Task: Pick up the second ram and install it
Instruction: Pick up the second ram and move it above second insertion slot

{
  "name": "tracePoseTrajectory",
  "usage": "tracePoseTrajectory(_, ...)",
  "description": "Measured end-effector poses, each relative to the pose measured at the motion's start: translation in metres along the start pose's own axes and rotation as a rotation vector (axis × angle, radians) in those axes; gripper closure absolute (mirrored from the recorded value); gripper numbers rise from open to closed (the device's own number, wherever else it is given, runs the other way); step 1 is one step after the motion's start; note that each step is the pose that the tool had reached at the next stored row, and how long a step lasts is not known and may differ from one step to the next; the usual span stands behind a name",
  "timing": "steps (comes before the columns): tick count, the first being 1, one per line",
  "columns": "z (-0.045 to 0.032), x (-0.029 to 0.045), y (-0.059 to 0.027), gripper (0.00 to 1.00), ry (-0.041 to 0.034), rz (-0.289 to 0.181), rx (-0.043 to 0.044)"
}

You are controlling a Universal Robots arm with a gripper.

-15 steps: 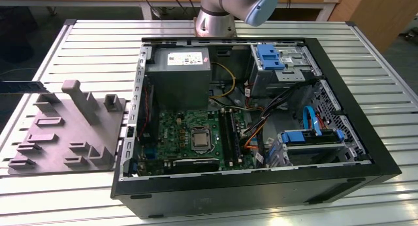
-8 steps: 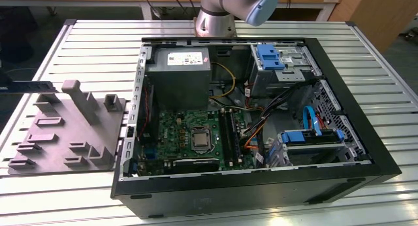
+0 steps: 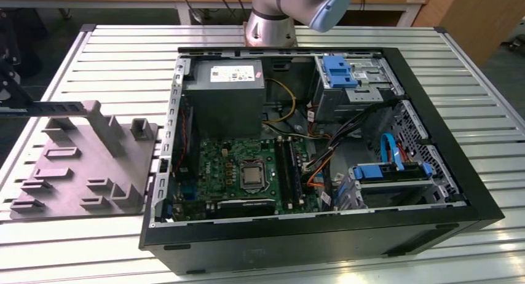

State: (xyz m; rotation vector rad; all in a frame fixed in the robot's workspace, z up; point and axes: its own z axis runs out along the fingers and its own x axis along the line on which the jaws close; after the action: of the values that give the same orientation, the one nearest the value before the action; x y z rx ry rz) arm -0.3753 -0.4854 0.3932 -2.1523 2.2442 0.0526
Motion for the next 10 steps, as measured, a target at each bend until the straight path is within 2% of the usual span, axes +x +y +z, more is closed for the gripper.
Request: tracePoseTrajectory(10, 0.0000, -0.0012, -0.0279, 0.89, 0.0000, 0.000, 0.0000)
